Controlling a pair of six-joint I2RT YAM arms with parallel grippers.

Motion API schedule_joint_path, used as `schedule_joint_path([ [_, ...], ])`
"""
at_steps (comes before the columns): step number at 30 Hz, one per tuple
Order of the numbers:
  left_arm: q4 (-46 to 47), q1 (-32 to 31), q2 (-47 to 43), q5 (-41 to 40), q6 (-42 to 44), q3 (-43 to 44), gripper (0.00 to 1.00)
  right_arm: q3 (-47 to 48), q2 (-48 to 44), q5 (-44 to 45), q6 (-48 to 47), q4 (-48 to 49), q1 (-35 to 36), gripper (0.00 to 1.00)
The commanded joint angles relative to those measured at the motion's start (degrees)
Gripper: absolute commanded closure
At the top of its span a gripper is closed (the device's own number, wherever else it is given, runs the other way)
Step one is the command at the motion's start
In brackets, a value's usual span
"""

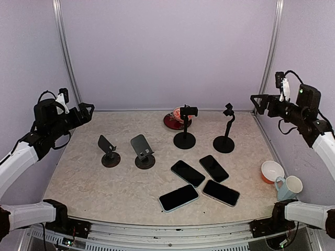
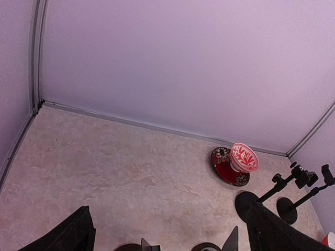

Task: Place the phone on the phone stand
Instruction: Adjust the phone stand at the corner of the board.

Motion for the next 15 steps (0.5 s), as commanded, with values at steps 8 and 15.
schedule_joint_path([
  [8, 0.3, 0.73, 0.62, 0.18, -0.17, -1.33, 0.01, 0.18, 3.91, 1.47, -2.39, -4.64, 0.86, 0.0],
  [15, 0.06, 0.9, 1.67, -0.04, -0.26, -1.16, 0.01, 1.05, 6.73, 6.55, -3.12, -7.07, 2.21, 0.0],
])
